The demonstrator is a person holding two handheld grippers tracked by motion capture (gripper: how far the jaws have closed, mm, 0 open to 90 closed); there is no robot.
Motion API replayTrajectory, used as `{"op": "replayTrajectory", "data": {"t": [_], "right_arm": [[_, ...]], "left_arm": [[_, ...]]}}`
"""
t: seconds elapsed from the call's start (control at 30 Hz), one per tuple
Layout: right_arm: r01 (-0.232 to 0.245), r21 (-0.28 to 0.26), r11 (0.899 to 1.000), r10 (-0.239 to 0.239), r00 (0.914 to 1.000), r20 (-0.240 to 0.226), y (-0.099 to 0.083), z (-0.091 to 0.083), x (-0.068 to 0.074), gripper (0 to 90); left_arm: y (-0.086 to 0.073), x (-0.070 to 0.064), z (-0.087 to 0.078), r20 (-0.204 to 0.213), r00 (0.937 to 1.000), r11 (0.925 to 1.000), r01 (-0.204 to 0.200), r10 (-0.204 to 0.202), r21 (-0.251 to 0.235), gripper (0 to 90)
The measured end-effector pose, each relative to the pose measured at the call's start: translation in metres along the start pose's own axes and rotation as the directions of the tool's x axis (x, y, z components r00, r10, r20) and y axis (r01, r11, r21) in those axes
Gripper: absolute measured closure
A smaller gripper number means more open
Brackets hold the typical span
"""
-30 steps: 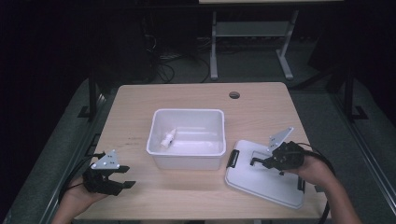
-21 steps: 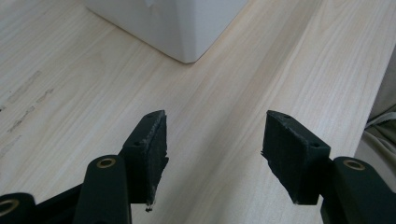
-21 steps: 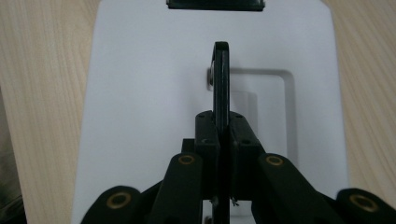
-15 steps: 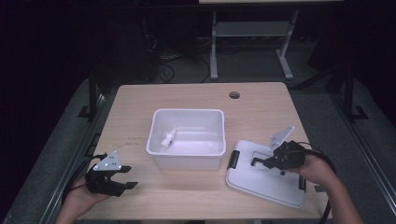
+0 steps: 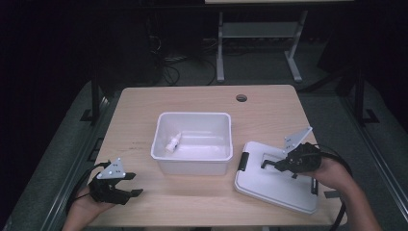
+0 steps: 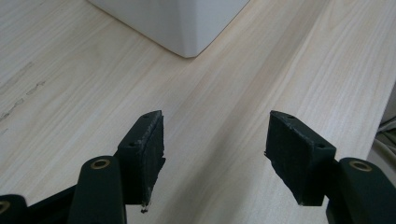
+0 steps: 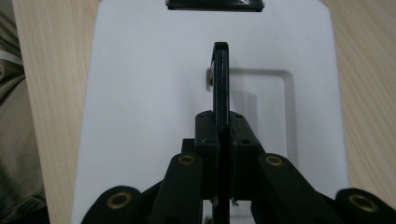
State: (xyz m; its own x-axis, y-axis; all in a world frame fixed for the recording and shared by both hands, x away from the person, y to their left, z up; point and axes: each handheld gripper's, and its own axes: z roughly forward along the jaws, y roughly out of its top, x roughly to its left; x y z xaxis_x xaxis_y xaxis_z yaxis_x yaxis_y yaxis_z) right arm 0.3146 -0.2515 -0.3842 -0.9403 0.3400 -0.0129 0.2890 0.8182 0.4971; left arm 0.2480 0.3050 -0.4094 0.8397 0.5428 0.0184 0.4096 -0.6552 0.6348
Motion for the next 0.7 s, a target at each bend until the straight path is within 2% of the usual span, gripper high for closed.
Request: {"op": "replayTrajectory", "data": {"t": [0.7], "right_arm": [[0.022, -0.040, 0.999, -0.021, 0.9996, 0.021, 0.008, -0.038, 0.003, 84.2]], "left_arm": [[-0.006, 0.000, -0.002, 0.002, 0.9999, 0.9999, 0.011, -0.011, -0.008, 36.6]]}}
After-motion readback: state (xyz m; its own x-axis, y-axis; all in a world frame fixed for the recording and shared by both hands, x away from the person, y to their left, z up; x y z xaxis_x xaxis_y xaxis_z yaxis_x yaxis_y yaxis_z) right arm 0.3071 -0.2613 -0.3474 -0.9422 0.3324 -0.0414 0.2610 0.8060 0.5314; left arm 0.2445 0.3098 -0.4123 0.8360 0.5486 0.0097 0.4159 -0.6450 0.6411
